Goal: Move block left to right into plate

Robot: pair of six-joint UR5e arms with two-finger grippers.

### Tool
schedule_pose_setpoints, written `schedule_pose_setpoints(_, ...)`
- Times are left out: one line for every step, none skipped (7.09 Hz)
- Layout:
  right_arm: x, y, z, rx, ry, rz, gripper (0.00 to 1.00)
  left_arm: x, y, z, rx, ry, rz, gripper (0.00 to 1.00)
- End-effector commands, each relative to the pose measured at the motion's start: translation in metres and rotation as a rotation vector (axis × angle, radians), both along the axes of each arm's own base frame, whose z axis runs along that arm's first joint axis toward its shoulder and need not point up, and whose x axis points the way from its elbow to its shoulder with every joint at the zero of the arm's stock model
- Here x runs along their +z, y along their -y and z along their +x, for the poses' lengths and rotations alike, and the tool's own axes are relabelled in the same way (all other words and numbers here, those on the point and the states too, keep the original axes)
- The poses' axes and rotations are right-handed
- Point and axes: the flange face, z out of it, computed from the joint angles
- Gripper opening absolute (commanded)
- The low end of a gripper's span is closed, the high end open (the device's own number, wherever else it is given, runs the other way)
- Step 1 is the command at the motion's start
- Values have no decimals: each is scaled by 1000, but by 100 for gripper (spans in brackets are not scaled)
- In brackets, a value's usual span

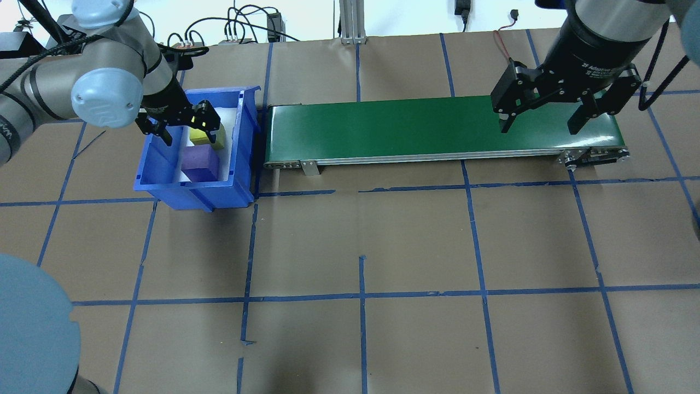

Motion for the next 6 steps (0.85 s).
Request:
schedule_pose_setpoints(-1,0,0,-4,0,2,100,-21,-6,0,-10,-1,32,100)
schedule_pose_setpoints(-1,0,0,-7,2,3,100,-33,-9,1,-13,6,54,100)
schedule_pose_setpoints(-1,0,0,-7,3,3,100,-43,-10,1,-11,4,68,100)
schedule_pose_setpoints(-1,0,0,-7,3,3,100,-48,-12,0,-11,2,68,100)
schedule_pose_setpoints(-1,0,0,-7,3,5,100,-53,-13,0,-12,1,66,88)
schedule_pose_setpoints(-1,0,0,-7,5,5,100,-61,-14,-1,-14,-4,75,55)
